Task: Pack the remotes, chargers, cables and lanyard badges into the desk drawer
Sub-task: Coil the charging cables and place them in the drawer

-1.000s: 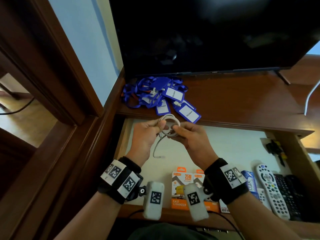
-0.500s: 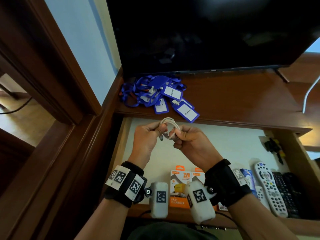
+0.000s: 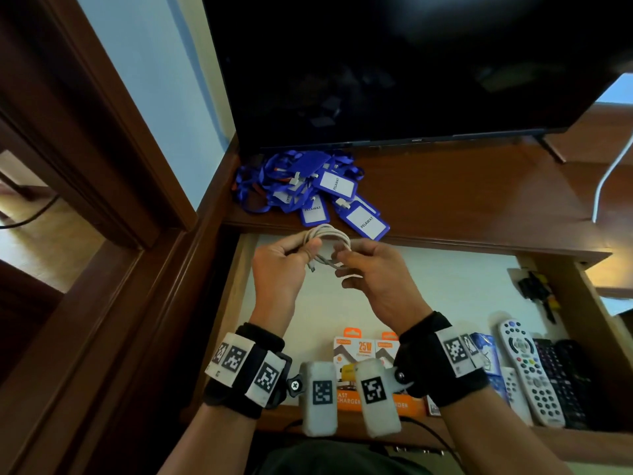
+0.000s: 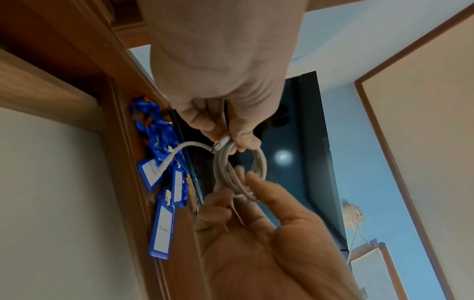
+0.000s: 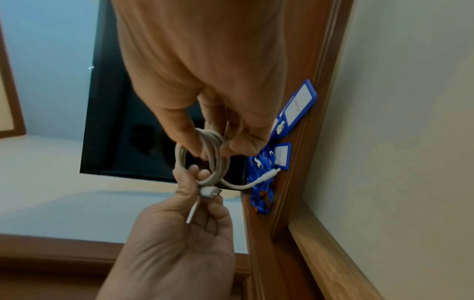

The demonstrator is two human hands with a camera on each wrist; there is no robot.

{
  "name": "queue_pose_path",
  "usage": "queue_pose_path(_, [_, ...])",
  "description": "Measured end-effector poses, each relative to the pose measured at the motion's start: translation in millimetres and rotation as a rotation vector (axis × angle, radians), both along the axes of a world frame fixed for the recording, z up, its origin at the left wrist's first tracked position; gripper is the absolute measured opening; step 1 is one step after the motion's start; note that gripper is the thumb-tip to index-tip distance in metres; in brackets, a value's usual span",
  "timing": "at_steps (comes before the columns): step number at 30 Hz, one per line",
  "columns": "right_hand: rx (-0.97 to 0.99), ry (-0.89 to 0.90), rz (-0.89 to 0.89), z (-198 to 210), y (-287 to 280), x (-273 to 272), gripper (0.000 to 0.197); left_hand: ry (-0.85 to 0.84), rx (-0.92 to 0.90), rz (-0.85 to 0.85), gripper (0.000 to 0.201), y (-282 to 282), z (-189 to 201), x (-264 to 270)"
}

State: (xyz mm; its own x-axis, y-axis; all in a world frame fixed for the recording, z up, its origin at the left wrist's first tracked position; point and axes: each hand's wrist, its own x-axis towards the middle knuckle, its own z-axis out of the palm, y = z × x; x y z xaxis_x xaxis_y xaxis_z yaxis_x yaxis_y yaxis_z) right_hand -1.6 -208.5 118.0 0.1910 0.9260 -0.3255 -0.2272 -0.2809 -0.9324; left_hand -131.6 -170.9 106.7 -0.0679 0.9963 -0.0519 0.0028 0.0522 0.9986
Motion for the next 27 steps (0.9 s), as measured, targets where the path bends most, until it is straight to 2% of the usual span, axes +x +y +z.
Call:
queue_pose_path(4, [-0.031,-0.153,-0.113,5.8,1.0,2.0,0.012,0.027,0.060,0.005,0.024,2.4,3.7,0.2])
queue_pose_path(7, [-0.044,-0.190,-0.094,7.9,-1.1,6.9,0.013,0.056,0.085,-0.001,0.024,4.0,4.4,-0.2])
queue_pose_path(11, [-0.050,-0.017,-0.012,10.4,-6.3,17.6,0.019,0.067,0.080,0.015,0.023,5.6,1.5,-3.2])
queue_pose_path(13, [-0.017,0.090,0.027,10.8,-7.7,22.9,0.013,0.066,0.081,0.026,0.025,6.5,0.8,-4.5])
queue_pose_path(15, [0.014,0.138,0.062,11.1,-7.5,25.6,0.011,0.072,0.084,0.028,0.026,7.3,0.9,-4.6])
queue_pose_path(18, [0.064,0.178,0.091,13.2,-5.7,24.5,0.019,0.071,0.090,0.033,0.028,8.7,1.0,-3.7])
queue_pose_path(22, [0.112,0.174,0.113,12.8,-2.9,22.3,0.022,0.080,0.099,0.044,0.028,11.9,0.1,-5.8])
queue_pose_path(27, [0.100,-0.003,0.146,10.6,-0.3,22.6,0.023,0.109,0.105,0.061,0.027,15.1,-0.8,-10.5])
